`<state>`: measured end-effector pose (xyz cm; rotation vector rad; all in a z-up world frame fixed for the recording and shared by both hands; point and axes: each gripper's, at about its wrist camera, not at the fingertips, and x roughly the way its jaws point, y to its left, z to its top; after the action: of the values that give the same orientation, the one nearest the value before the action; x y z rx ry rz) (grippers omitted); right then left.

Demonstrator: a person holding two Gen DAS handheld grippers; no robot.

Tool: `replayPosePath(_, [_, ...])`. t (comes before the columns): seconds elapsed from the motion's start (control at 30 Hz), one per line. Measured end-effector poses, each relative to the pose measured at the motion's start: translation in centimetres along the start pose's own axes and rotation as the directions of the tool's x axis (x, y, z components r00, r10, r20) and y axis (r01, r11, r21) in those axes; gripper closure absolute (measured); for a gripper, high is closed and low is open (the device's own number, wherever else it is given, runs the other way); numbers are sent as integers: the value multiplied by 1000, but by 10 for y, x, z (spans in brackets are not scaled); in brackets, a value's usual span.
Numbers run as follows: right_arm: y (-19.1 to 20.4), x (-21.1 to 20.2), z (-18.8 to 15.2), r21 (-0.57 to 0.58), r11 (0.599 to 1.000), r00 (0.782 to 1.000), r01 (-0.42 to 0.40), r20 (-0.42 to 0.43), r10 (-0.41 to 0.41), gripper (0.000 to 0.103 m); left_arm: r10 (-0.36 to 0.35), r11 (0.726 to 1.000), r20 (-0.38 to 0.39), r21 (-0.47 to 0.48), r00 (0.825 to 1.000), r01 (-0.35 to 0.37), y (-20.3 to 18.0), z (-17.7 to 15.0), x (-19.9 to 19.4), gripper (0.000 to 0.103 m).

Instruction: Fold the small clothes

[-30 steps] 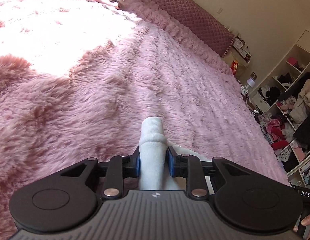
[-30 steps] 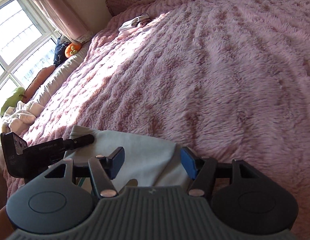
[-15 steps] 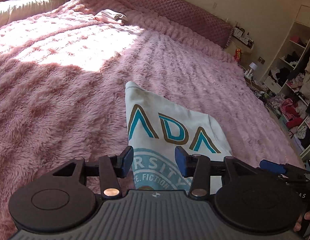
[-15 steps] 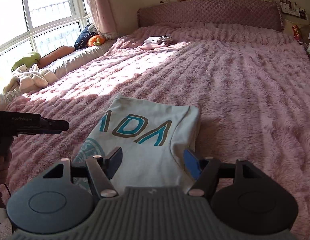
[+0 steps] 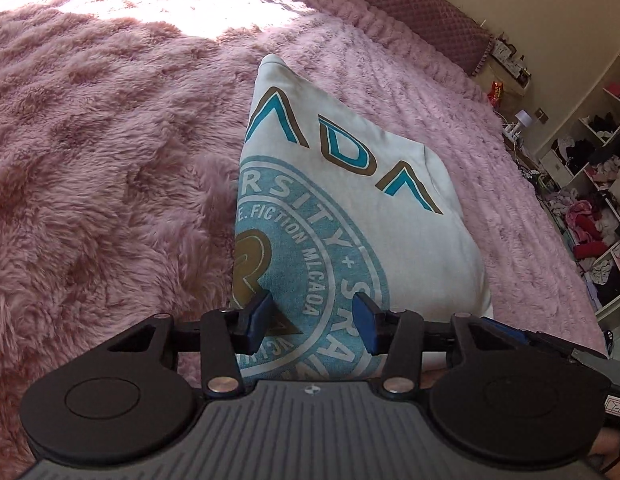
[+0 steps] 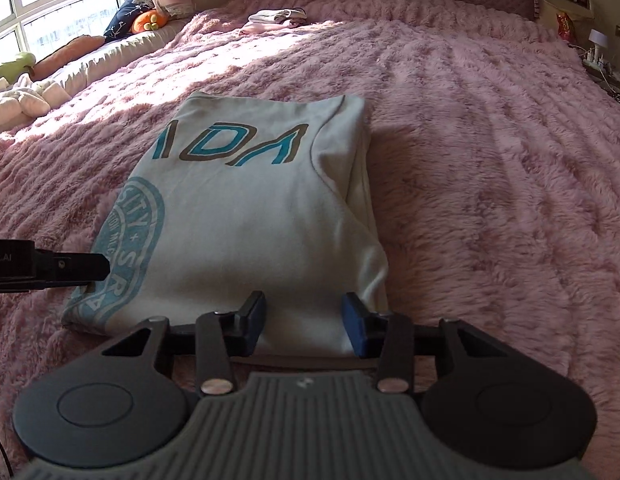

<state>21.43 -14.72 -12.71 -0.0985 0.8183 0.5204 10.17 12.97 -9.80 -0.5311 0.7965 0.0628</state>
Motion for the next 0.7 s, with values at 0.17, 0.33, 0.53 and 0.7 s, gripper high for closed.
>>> replayPosePath(0.17, [11, -36, 14, 35, 999, 998, 40, 40, -42, 46, 32, 999, 40, 35, 999, -33, -22, 8, -34, 36])
replayPosePath(0.33, [32, -86, 19, 80, 990, 991, 116, 51, -121, 24, 124, 989, 76, 71, 989, -130, -50, 1, -79, 18])
replayPosePath(0.53, [72, -126, -2, -39, 975, 974, 219, 67, -217, 21, 222, 970, 79, 88, 972, -229, -73, -19, -111, 14])
replayPosePath(0.7, [90, -142, -18, -76, 971, 973, 229, 57, -225, 21, 281, 952, 61, 108, 958, -286, -86, -36, -121, 14])
